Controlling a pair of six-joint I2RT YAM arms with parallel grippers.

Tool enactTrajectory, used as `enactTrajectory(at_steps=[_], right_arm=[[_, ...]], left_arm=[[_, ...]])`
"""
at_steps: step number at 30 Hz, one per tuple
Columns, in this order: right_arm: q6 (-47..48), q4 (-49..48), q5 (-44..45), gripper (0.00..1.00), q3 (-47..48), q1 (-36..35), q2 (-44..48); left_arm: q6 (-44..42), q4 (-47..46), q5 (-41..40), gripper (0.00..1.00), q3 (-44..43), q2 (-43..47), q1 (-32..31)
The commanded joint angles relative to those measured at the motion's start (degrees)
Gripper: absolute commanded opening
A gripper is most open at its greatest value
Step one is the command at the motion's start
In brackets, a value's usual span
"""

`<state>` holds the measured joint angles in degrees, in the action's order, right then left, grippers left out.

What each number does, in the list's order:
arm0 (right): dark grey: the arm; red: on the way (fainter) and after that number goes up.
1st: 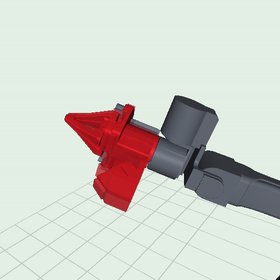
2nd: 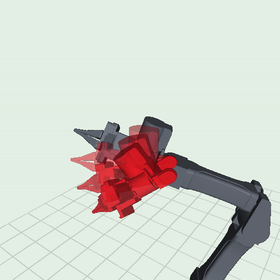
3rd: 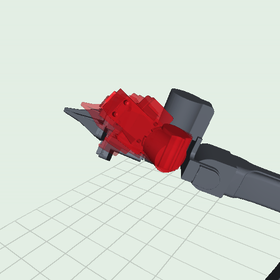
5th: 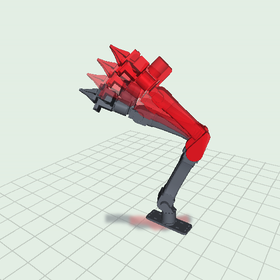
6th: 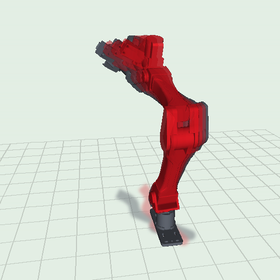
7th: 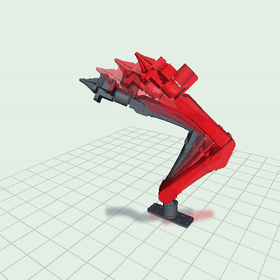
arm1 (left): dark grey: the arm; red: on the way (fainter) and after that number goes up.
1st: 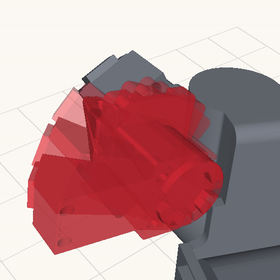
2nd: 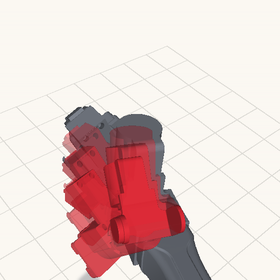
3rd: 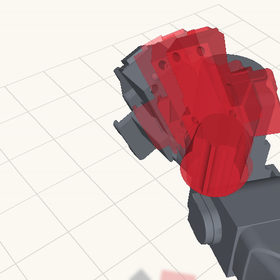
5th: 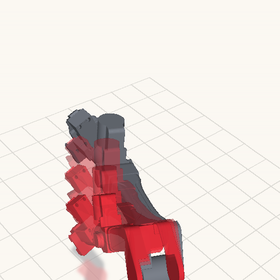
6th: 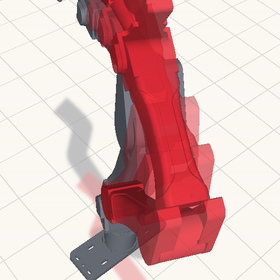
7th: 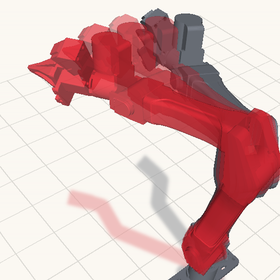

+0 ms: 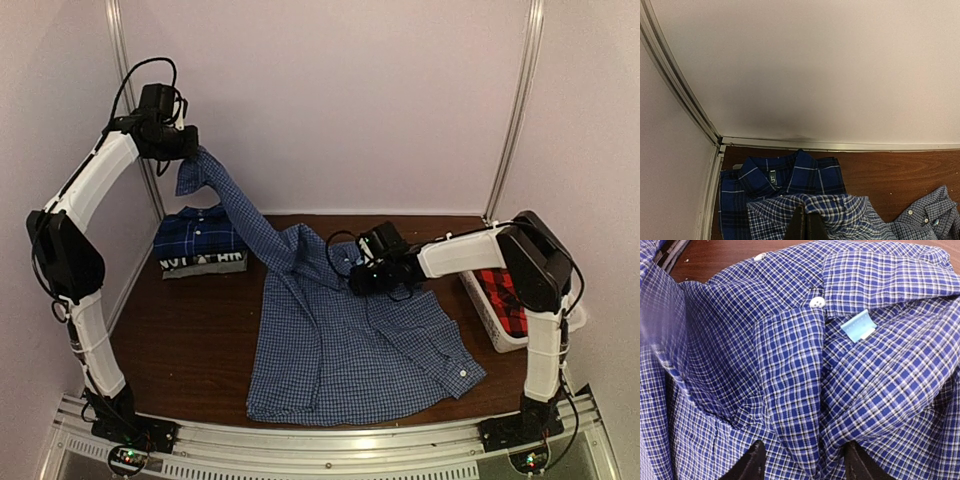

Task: Fold and stack the long sleeve shirts
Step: Flatten out the crumpled shirt at the center of the board.

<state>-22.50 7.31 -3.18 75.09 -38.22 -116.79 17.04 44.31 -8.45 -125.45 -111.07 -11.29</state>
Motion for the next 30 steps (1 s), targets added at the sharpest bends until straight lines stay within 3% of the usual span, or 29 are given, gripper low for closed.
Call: enactTrajectory(at_steps=[1,10,19,30], right_arm=[[-0.3,1.9,-0.9,0.49,3.5,0.2,-2.6],[-0.6,3.1,-1.9,0.00,9.9,1.3,-4.4],[-0.6,2.0,-5.7,0.00,23.9,7.3,-8.6],[-2.8,-3.1,-15.1,0.02,44.7,12.9,-24.5]], left_arm=[[0.5,-1.5,1.6,0.00,-3.0,-1.0,0.8],[-0.9,-1.5,3.2,0.00,-4.3,-2.1,1.1],[-1.1,-1.3,3.6,0.00,-3.6,-1.6,1.1],[-1.5,0.0,0.4,0.00,0.2,1.7,1.1]])
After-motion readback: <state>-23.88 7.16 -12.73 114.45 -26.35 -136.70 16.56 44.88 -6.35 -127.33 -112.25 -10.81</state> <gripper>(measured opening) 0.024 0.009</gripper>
